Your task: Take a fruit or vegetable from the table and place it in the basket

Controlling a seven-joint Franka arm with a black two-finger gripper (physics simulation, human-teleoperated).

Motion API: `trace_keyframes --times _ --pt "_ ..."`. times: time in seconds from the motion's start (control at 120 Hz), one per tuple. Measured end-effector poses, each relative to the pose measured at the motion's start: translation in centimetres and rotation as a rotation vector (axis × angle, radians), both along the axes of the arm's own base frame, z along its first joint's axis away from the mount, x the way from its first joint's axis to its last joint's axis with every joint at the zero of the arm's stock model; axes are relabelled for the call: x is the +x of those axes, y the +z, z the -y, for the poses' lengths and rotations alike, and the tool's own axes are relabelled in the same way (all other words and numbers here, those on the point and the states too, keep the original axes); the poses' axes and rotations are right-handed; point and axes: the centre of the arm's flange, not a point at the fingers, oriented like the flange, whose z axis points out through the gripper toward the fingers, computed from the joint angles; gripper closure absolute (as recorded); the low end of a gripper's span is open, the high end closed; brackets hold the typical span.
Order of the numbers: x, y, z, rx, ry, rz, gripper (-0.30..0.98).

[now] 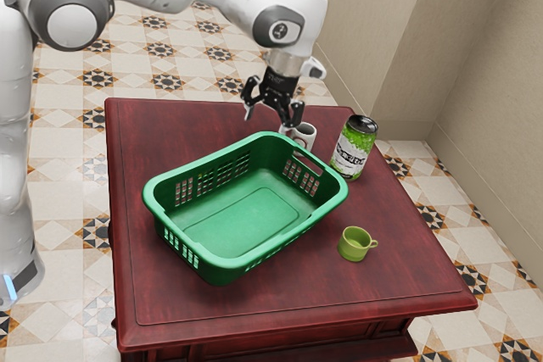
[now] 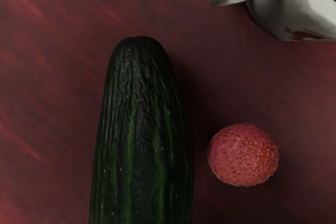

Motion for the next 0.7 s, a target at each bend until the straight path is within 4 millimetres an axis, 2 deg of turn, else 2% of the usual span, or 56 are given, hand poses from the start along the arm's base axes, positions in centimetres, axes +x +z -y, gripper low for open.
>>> trace_keyframes --times 0.417,0.55,0.7 --pt "0.2 -1.2 0.0 -0.012 0.006 -0.023 0.00" --pt "0.0 -1.3 -0.9 -0.013 0.022 -0.025 0.00" --pt "-0.1 -1.7 -0.9 -0.015 0.025 -0.033 0.00"
